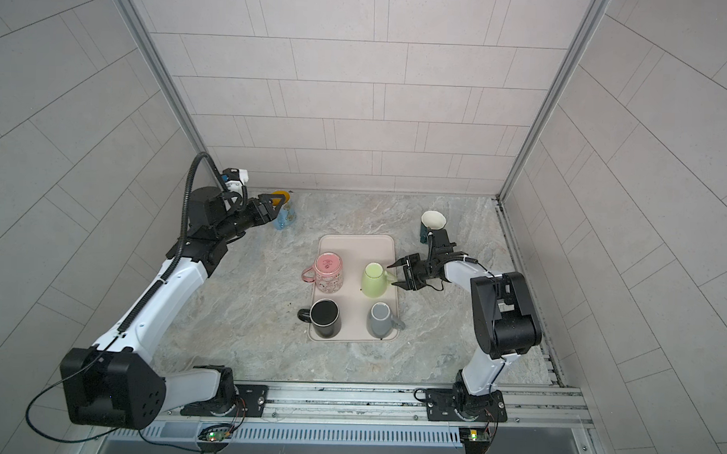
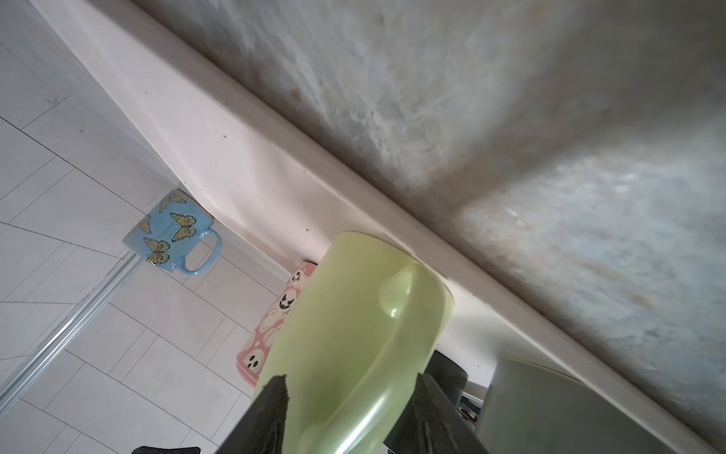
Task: Turn the mug right side up
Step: 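Move the right gripper over the upside-down light green mug on the tray, then grasp the light green mug's handle with the right gripper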
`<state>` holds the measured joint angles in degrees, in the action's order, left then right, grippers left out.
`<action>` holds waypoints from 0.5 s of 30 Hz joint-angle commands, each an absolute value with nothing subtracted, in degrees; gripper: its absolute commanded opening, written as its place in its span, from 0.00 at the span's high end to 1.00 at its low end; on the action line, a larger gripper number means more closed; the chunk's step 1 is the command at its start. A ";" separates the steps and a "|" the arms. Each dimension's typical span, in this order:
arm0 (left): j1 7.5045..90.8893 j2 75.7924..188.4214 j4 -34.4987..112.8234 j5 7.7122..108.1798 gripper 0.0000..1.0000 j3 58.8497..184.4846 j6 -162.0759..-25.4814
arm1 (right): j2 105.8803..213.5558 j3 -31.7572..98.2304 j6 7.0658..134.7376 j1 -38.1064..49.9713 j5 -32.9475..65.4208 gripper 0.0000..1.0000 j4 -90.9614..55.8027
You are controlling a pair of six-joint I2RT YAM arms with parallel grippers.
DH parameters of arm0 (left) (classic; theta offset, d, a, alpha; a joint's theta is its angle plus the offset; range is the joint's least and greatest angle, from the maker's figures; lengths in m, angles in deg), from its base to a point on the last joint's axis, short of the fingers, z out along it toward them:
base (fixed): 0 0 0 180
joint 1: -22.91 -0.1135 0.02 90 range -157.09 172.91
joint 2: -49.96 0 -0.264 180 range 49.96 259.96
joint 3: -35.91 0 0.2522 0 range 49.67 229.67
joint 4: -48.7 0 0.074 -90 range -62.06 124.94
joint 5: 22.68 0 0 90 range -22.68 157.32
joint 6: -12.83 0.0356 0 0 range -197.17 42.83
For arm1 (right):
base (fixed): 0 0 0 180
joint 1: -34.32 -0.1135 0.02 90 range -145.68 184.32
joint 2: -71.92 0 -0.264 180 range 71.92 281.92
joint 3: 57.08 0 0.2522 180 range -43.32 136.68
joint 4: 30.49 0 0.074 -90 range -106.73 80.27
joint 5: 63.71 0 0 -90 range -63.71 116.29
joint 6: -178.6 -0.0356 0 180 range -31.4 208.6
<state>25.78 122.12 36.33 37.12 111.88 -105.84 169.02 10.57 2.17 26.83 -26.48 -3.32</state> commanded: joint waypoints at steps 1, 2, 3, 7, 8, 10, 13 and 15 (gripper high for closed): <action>25.24 120.44 38.13 36.34 0.37 111.12 -106.06 | 170.16 10.62 0.19 26.07 -27.10 0.46 -3.53; 25.12 120.41 38.12 36.34 0.37 111.10 -106.00 | 170.54 10.75 0.24 25.86 -27.29 0.46 -3.34; 25.12 120.45 38.06 36.30 0.37 111.15 -105.99 | 170.93 10.93 0.20 25.68 -27.56 0.46 -3.33; 25.05 120.41 38.02 36.21 0.37 111.03 -106.00 | 172.06 11.48 0.36 25.28 -28.16 0.46 -3.19; 25.01 120.36 37.99 36.21 0.37 111.03 -106.00 | 172.21 11.53 0.52 25.19 -28.22 0.46 -3.02; 24.93 120.46 38.02 36.28 0.37 110.90 -105.96 | 172.62 11.77 0.96 25.18 -28.27 0.46 -2.44; 24.87 120.70 37.94 36.32 0.37 110.89 -105.98 | 173.06 12.05 1.26 25.20 -28.40 0.47 -2.14; 24.89 120.76 38.09 36.34 0.37 110.84 -105.96 | 173.21 12.05 1.37 25.18 -28.30 0.52 -2.14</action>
<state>25.26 121.84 36.70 36.88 111.34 -105.86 172.67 11.16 2.28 25.61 -28.04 -3.23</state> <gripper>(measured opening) 0.626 0.496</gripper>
